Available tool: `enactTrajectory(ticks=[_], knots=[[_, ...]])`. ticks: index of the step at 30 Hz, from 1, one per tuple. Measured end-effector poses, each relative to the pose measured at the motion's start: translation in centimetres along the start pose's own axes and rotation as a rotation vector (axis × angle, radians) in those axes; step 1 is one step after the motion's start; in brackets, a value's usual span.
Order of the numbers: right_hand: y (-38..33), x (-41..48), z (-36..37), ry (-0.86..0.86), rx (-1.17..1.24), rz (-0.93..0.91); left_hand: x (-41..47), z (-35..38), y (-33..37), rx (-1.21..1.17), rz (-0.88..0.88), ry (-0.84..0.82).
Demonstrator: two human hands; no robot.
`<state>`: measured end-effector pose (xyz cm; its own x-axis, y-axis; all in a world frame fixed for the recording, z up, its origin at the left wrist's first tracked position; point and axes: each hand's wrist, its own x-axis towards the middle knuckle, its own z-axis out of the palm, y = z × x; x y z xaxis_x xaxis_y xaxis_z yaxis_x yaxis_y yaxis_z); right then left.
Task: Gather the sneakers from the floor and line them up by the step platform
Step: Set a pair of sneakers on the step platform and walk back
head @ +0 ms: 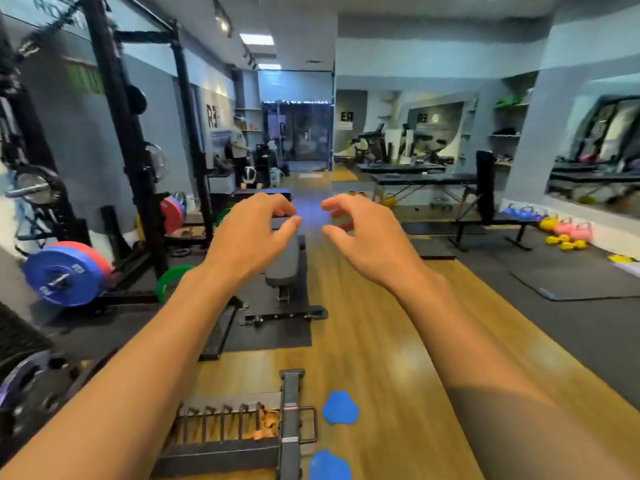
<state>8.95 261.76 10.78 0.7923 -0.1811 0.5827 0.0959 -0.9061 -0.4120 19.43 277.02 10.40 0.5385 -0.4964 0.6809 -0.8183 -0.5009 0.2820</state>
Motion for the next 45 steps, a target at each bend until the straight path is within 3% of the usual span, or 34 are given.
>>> enactTrajectory(ticks=[10,20,30,45], knots=[[22.5,-5.2,-16.6,0.161,-0.236,0.362,11.3,20.7,19.9,-0.297,0.254,-0.120],[41.9,-3.8,-24.2,0.298,-0.368,0.597,23.9,40.1,31.9,-0.490,0.433,-0.259],[61.4,-4.0,-34.7,0.449,-0.552,0.893,35.7,59.9,49.0,-0.718,0.636,-0.430],[96.2,-1.1,-51.0,0.442,-0.556,1.014,52.0,88.6,72.0,-0.766,0.678,-0.516]])
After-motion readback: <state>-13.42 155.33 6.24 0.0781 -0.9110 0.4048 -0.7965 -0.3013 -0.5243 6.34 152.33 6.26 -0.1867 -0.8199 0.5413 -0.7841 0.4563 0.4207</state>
